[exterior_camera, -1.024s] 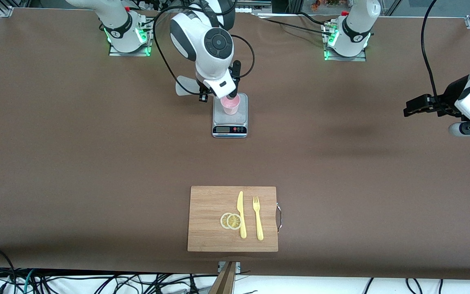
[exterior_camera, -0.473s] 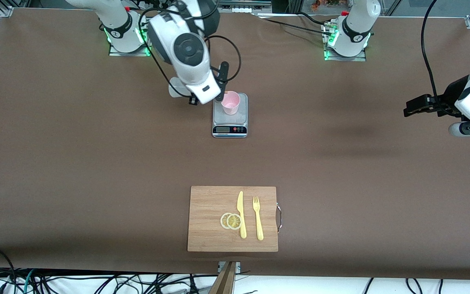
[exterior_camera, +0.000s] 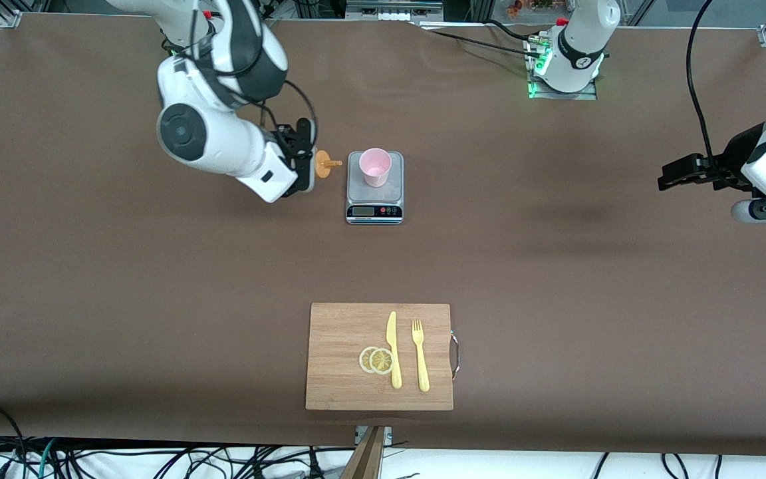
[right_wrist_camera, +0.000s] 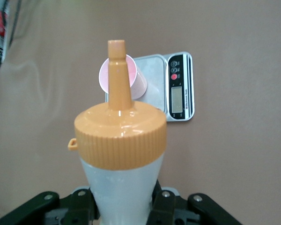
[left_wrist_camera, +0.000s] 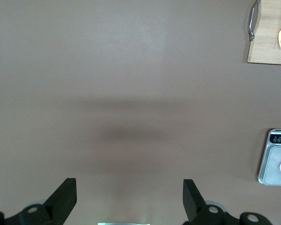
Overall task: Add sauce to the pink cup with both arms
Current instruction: 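Carry the sauce bottle with the right gripper back beside the scale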
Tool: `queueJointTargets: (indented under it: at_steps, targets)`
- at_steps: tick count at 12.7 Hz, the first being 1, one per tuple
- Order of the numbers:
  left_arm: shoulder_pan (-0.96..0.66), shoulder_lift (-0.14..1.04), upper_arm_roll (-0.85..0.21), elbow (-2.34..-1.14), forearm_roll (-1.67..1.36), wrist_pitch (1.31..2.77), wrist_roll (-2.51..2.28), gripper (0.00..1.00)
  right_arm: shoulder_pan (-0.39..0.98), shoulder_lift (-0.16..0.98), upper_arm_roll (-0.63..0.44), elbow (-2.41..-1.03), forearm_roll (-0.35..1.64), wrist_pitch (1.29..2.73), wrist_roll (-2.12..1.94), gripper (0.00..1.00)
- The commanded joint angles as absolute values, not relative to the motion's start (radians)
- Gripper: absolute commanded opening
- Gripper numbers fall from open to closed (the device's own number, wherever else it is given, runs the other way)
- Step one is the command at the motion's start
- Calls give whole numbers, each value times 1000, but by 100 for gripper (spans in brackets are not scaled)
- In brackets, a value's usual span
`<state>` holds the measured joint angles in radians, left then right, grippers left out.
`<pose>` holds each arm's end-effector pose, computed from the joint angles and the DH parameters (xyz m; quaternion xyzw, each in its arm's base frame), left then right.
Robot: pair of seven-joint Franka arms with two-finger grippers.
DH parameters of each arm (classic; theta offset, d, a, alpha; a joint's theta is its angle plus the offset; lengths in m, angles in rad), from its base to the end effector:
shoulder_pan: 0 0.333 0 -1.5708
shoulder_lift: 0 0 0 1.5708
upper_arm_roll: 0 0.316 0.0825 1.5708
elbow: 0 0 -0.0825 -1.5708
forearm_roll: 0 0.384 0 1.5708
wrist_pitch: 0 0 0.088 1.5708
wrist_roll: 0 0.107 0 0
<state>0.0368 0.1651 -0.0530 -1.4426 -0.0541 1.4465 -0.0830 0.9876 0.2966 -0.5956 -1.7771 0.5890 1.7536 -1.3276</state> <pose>0.5896 -0.0133 0.5800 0.9958 0.0321 -0.0818 0.0274 0.5262 0.2978 0.4025 -0.7013 -0.6744 0.0221 0.2302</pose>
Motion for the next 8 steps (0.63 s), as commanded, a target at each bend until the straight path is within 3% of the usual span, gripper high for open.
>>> queueJointTargets:
  at_steps: [1,8]
  targets:
    - [37,179,-51,-1411,-51,1430,-60,100,875,288,-594,-1804,711,1683,-1539,0]
    - [34,178,-51,-1411,-51,1430,-61,100,556,464,-592,-1790,991,1361,-2076,0]
